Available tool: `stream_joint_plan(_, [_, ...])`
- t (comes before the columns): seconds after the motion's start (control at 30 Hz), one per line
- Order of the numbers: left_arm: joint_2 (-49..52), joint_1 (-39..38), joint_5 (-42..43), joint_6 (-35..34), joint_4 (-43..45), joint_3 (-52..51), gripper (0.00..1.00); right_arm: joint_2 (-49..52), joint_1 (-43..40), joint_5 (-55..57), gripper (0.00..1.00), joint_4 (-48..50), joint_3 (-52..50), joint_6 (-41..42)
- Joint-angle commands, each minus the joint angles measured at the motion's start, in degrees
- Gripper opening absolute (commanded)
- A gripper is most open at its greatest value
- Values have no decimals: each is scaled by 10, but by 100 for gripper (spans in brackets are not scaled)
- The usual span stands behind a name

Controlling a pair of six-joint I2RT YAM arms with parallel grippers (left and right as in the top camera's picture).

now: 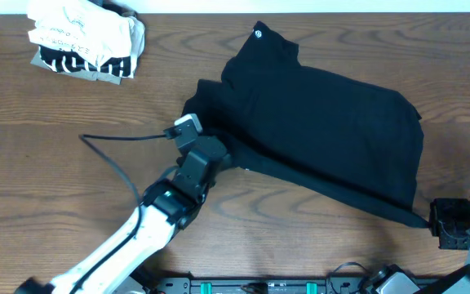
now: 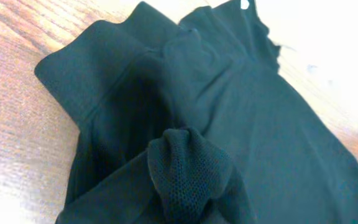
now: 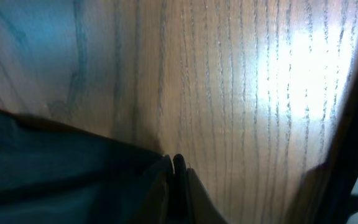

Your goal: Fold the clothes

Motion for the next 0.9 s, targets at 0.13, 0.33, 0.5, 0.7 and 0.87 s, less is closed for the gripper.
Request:
stream_joint_plan(0.13, [90, 3, -33, 1, 66, 10, 7, -5, 1, -4, 6, 50, 7, 33])
stream_joint_plan(0.33, [141, 3, -45, 4, 77, 10, 7, -5, 23, -47, 6, 105, 7, 33])
stream_joint_plan(0.5, [155, 3, -72, 6, 82, 10, 7, -5, 78, -51, 6, 130, 7, 51])
stream_joint_plan(0.7, [155, 3, -89, 55, 123, 10, 7, -5, 156, -20, 7, 142, 7, 102])
stream_joint_plan(0.87, [155, 8, -89, 63, 139, 10, 8, -5, 210, 40, 8, 148, 7, 124])
